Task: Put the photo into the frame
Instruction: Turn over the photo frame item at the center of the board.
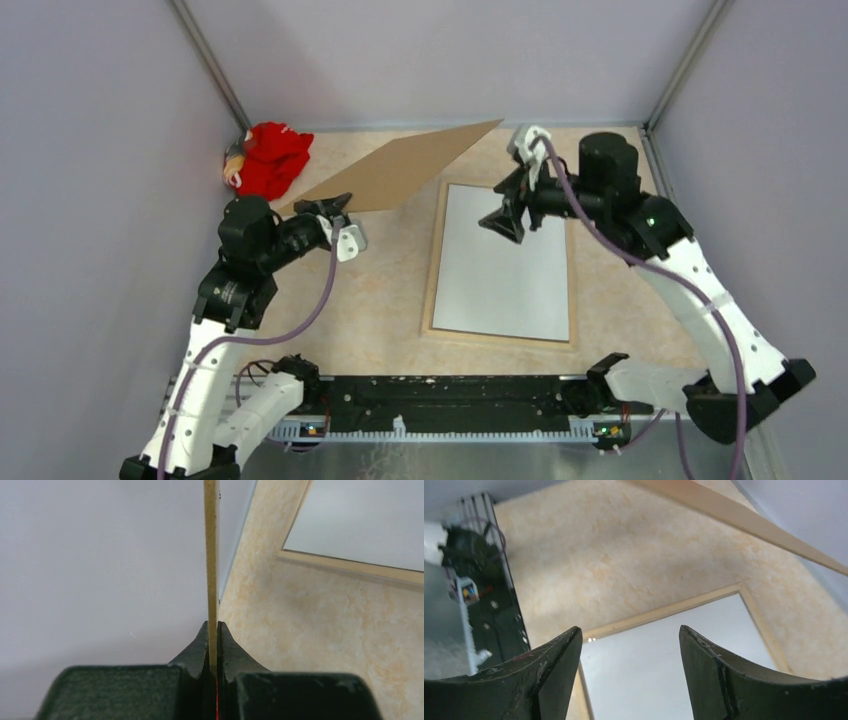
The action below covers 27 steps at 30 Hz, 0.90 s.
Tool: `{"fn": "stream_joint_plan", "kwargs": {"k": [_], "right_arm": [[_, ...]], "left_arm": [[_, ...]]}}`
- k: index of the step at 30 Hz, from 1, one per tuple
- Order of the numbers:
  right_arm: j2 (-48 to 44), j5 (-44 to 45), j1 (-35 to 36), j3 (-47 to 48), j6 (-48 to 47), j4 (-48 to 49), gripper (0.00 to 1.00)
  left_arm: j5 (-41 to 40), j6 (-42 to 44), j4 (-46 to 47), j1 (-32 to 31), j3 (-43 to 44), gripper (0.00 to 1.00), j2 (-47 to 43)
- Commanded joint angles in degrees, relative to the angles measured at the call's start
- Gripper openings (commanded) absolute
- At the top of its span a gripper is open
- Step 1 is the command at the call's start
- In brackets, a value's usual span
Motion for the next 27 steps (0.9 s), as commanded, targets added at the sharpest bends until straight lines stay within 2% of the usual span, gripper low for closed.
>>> {"fn": "stream_joint_plan", "kwargs": {"k": [1, 4, 7, 19, 24, 27], "right_arm": [[-8.8, -2.6, 3.7, -9.7, -23.2, 8.9, 0.73], [-9.8, -2.2, 4.7, -9.6, -27.5, 10.0, 0.74], [-6.2, -4.7, 5.3, -4.5, -30.9, 3.9, 0.74], [-0.7, -3.6, 12.0, -2.2, -36.2, 1.5, 0.69], [2.9, 0.2, 14.5, -3.6, -38.0, 4.6, 0.56], [4.1, 2.4, 15.4, -5.2, -38.8, 8.0, 0.4]], "left_arm": [[8.2, 3.2, -3.3, -0.2, 9.0, 0.0, 0.6], [11.4, 6.4, -10.8, -0.2, 11.8, 0.0, 1.3], [13.1, 8.2, -15.7, -0.2, 13.0, 0.0, 1.5], [14.0, 8.1, -15.9, -0.2, 13.5, 0.0, 1.9], [14.4, 7.9, -16.0, -0.1, 13.9, 0.0, 1.9], [14.3, 8.0, -16.4, -0.2, 14.0, 0.0, 1.7]]}}
